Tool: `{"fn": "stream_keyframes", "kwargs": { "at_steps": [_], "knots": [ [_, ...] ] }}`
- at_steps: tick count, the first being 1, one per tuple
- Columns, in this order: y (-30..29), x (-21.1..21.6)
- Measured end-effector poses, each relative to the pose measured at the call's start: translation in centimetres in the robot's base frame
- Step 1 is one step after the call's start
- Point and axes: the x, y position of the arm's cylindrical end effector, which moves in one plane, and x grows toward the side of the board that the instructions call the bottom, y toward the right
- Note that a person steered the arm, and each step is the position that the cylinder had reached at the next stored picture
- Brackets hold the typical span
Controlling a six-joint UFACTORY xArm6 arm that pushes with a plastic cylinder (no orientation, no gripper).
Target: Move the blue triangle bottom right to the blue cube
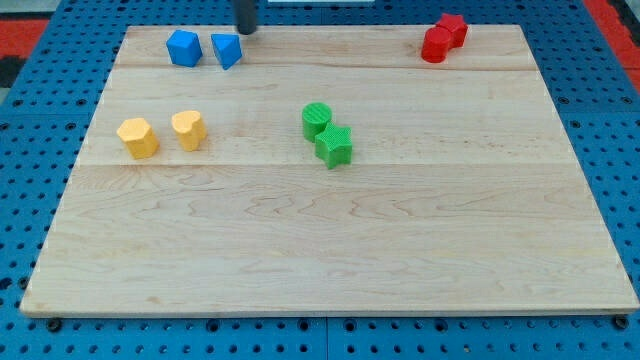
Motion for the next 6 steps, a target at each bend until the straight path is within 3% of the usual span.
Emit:
{"fn": "stream_keyframes", "kwargs": {
  "at_steps": [2,3,4,5,6],
  "knots": [
    [-1.8,2.4],
    [0.1,5.0],
    [5.4,7.8],
    [4.8,7.8],
    [11.9,6.5]
  ]
}}
